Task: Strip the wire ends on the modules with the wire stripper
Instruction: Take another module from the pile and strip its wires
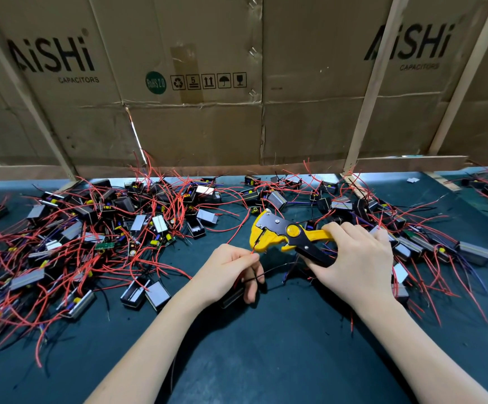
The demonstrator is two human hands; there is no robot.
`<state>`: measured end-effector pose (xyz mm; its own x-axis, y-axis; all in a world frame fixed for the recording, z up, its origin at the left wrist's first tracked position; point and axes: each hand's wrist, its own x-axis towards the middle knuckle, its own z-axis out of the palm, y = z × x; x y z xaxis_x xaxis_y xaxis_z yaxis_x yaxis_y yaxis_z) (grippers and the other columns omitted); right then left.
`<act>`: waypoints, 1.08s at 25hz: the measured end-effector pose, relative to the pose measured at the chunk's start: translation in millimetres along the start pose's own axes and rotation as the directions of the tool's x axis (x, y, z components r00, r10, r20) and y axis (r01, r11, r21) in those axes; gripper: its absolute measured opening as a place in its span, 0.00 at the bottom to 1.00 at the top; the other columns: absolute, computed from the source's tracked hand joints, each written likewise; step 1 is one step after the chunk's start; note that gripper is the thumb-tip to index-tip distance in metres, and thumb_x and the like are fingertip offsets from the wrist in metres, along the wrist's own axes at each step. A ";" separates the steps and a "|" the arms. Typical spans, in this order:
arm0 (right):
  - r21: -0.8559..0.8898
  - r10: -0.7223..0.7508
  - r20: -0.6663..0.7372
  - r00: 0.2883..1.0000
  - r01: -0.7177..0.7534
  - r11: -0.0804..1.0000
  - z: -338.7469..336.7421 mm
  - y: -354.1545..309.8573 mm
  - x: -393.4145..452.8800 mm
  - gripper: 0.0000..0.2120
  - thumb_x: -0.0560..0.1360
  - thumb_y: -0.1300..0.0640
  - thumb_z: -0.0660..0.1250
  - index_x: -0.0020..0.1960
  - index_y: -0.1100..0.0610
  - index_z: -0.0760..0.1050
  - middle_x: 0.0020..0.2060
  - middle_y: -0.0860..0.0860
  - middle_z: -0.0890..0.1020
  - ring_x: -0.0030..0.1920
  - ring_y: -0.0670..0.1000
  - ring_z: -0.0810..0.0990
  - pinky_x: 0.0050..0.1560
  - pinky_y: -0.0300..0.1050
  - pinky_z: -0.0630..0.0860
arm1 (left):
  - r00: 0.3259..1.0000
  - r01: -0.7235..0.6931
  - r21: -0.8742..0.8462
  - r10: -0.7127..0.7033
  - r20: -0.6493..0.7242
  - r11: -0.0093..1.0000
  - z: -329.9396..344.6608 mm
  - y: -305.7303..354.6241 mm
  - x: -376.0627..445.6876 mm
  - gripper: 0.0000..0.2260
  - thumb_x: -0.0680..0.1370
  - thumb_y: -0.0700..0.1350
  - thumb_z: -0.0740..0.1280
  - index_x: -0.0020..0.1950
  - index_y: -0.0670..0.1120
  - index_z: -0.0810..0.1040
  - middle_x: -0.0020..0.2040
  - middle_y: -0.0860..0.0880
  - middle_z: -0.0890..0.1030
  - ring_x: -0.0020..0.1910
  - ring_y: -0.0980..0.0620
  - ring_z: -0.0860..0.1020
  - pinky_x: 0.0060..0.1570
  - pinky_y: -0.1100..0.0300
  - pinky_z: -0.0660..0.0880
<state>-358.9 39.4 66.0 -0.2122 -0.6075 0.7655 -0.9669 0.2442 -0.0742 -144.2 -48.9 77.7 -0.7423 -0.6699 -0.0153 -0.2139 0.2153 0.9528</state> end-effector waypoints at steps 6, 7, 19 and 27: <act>0.007 -0.001 0.044 0.999 0.001 1.000 -0.6 -1.1 -0.2 0.19 0.58 0.42 0.80 0.36 0.55 0.78 0.27 0.50 0.76 0.29 0.58 0.77 0.36 0.47 0.67 | 1.000 0.009 -0.006 -0.009 0.012 1.000 -1.1 0.2 -0.6 0.19 0.84 0.42 0.56 0.39 0.37 0.78 0.26 0.41 0.79 0.25 0.46 0.74 0.30 0.62 0.71; 0.009 0.011 0.046 0.999 -0.011 1.000 -1.5 -2.1 -0.3 0.19 0.57 0.43 0.81 0.34 0.55 0.78 0.25 0.51 0.76 0.27 0.58 0.76 0.33 0.45 0.68 | 1.000 0.008 -0.008 -0.007 0.014 1.000 -1.1 0.0 -0.4 0.19 0.84 0.42 0.56 0.39 0.37 0.78 0.26 0.41 0.79 0.25 0.46 0.74 0.30 0.61 0.71; 0.019 0.069 -0.032 0.997 -0.069 0.997 1.0 0.2 -1.8 0.23 0.61 0.38 0.76 0.44 0.56 0.79 0.35 0.52 0.79 0.37 0.59 0.77 0.37 0.48 0.69 | 0.998 -0.001 0.010 0.000 0.060 1.000 -2.9 -6.2 1.2 0.18 0.82 0.47 0.58 0.39 0.40 0.80 0.27 0.41 0.80 0.25 0.47 0.75 0.32 0.62 0.71; 0.194 0.275 -0.073 0.959 -0.257 0.947 -3.7 16.0 6.0 0.28 0.64 0.42 0.78 0.57 0.56 0.78 0.48 0.53 0.79 0.50 0.59 0.74 0.47 0.54 0.75 | 0.989 -0.138 0.421 0.147 0.010 0.897 -21.5 -2.1 -5.0 0.07 0.75 0.54 0.73 0.45 0.51 0.83 0.34 0.53 0.74 0.33 0.55 0.70 0.37 0.61 0.67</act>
<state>-375.2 42.4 71.7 -0.4593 -0.4602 0.7598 -0.8883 0.2411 -0.3909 -126.4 -61.3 82.3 -0.7720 -0.6238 0.1219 -0.3568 0.5841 0.7291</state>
